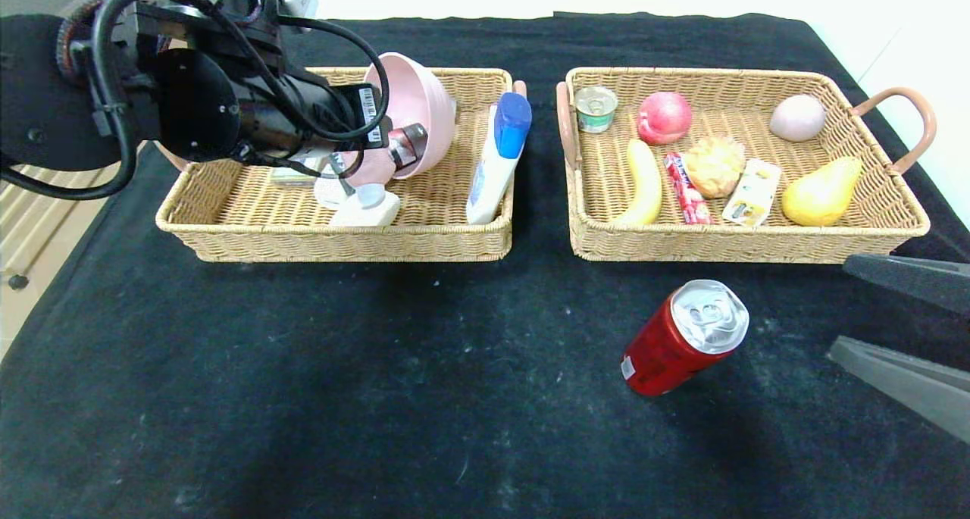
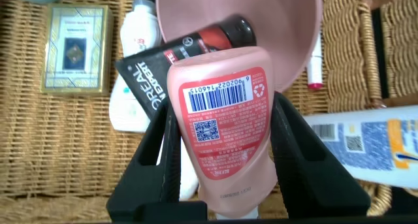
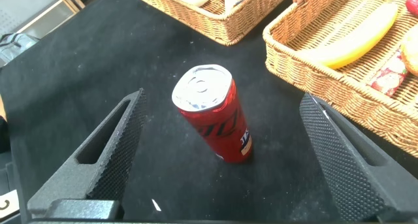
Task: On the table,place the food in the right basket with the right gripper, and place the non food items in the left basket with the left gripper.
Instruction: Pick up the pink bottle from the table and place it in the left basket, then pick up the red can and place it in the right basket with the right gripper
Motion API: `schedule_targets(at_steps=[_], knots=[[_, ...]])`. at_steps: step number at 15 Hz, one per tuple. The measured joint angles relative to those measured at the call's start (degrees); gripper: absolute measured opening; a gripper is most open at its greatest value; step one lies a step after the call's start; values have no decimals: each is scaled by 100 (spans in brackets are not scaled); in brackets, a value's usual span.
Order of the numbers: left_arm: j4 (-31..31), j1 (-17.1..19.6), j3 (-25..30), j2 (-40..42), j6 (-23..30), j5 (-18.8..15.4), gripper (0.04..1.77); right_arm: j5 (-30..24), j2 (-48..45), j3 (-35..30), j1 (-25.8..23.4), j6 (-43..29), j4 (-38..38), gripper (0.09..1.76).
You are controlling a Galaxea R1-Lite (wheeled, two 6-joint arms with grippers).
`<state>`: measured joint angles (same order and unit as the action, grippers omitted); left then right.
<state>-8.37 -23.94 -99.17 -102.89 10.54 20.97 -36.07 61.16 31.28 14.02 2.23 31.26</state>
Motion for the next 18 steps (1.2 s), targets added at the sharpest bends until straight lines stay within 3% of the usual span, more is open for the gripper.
schedule_targets(at_steps=[2,8,14,16,18], knots=[[199,62,-20,-118,-71,0,91,0,-5,2,9,0,0,171],[279,93,-85,-234,-132,2,134,-2,-6,0,17,2,0,171],[226,-12,240,-61,-149,-22,154,0,-2,-11,23,0,0,171],[238,-100,579,151,-211,-188,158,0,2,-20,50,2,0,171],[273,-171,1133,483,-379,-680,161,0,6,-20,59,2,2,171]])
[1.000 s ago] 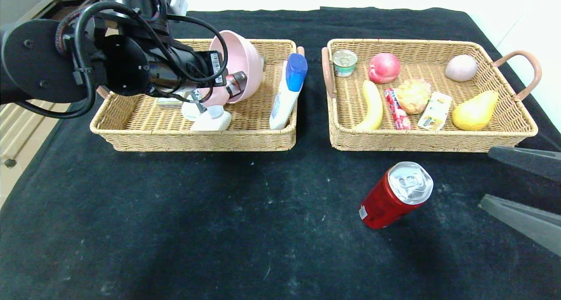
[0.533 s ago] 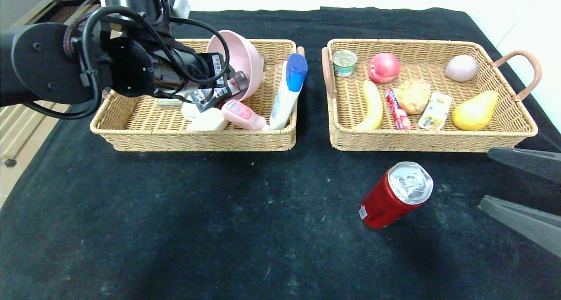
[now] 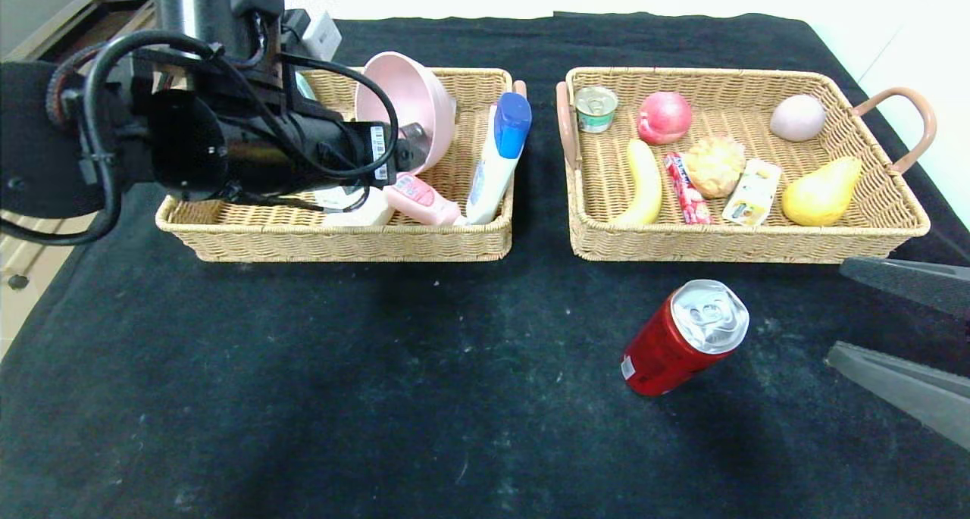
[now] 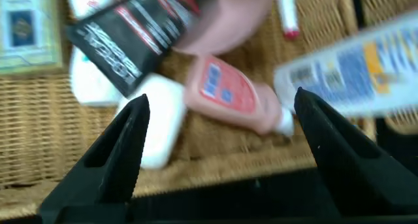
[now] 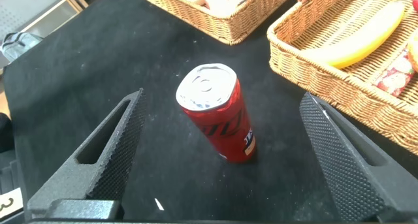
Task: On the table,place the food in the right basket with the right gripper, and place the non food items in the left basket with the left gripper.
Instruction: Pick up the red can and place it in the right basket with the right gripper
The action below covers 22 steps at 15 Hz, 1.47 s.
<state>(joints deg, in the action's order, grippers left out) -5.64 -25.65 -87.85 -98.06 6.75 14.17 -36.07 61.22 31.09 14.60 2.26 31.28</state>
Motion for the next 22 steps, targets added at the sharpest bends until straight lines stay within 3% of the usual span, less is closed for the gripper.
schedule_targets(at_steps=[7,9,14,18,22], knots=[[755,-63,2710,1725,-1076,-2714,167,27,123,-80,13,133,0,171],[788,-218,3287,2226,-1298,-3116,168,27,212,-80,16,132,-2,171],[828,-1026,4246,3072,-1629,-3196,170,27,316,-132,154,129,-39,171],[936,-1106,4458,3260,-1607,-3174,170,27,330,-151,207,129,-44,171],[1501,-1087,4710,3318,-1582,-3161,170,27,335,-165,249,132,-46,171]])
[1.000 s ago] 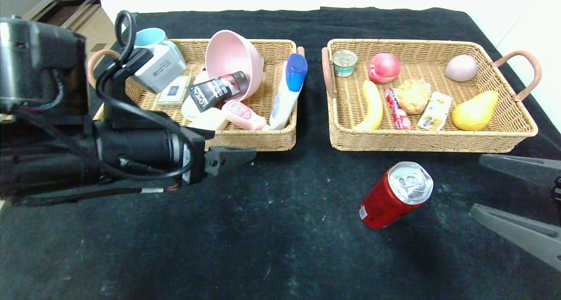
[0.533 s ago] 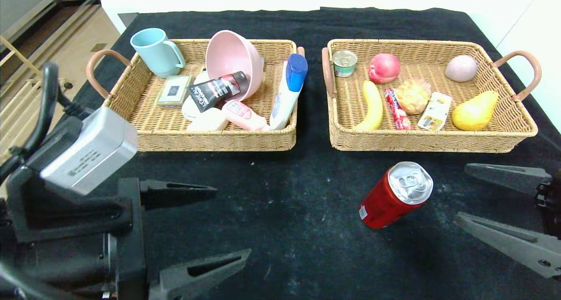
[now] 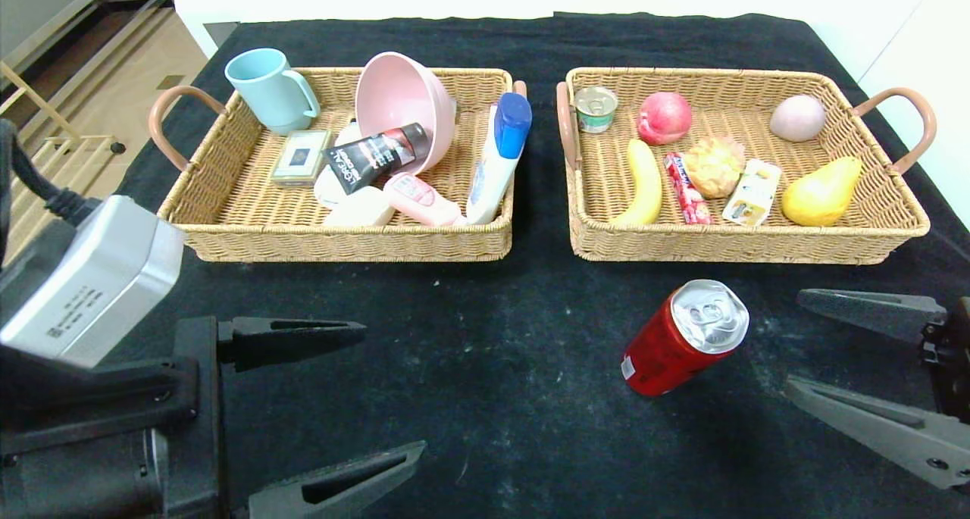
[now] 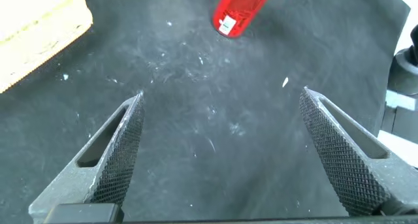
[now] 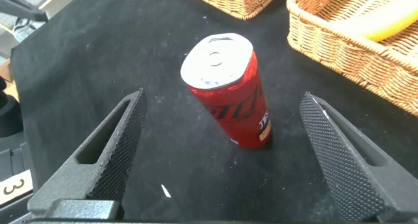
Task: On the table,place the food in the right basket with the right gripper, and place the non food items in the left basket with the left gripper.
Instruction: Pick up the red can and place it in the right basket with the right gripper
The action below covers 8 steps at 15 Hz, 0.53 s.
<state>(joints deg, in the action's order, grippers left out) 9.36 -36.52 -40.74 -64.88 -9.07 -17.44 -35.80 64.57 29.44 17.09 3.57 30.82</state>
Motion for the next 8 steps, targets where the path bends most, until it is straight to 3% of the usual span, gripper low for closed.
schedule_targets(at_steps=[4,8], knots=[[20,0,28,-59,6,59,171,157,89,-43,241,-7,18,171],[33,48,4,-91,20,89,171,1320,212,-111,1000,17,27,171]])
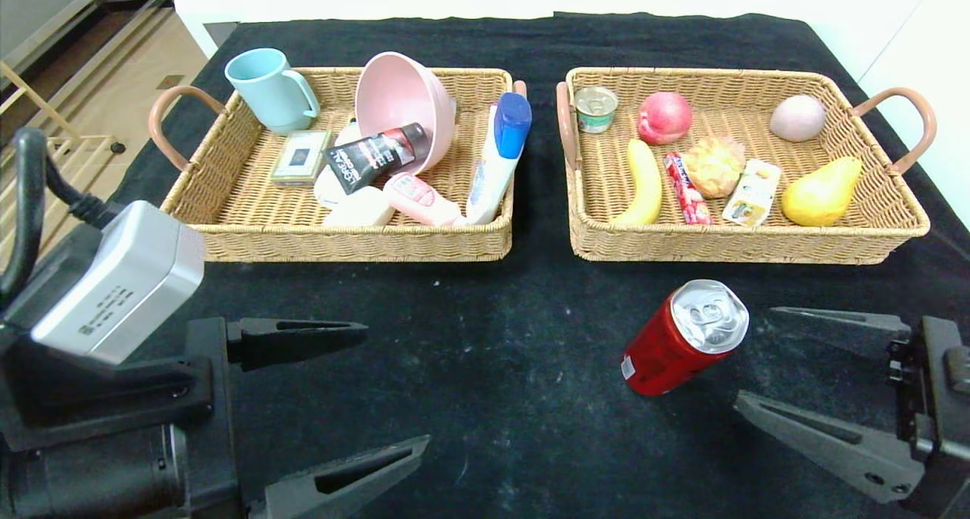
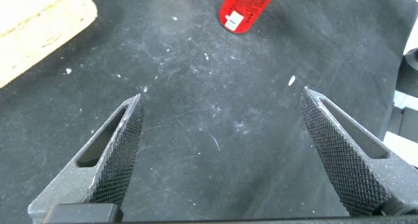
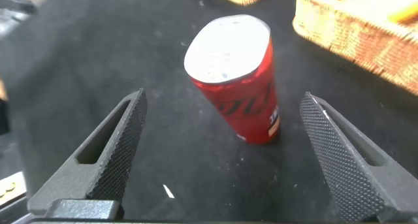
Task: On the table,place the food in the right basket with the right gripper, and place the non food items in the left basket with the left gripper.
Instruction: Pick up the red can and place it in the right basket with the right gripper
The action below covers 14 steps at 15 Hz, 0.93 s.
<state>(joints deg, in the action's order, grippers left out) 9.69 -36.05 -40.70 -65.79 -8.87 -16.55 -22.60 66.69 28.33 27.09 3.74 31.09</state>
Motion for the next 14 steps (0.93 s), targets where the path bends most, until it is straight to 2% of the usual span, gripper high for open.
schedule_targets(at_steps=[5,11,14], knots=[[0,44,13,-57,-2,-4,171,933,106,-124,651,118,39,171],[-2,46,30,-207,0,-4,172,2186,469,-394,1423,188,846,171],[0,39,57,-210,-7,-6,172,2637,723,-521,1746,218,1165,171]])
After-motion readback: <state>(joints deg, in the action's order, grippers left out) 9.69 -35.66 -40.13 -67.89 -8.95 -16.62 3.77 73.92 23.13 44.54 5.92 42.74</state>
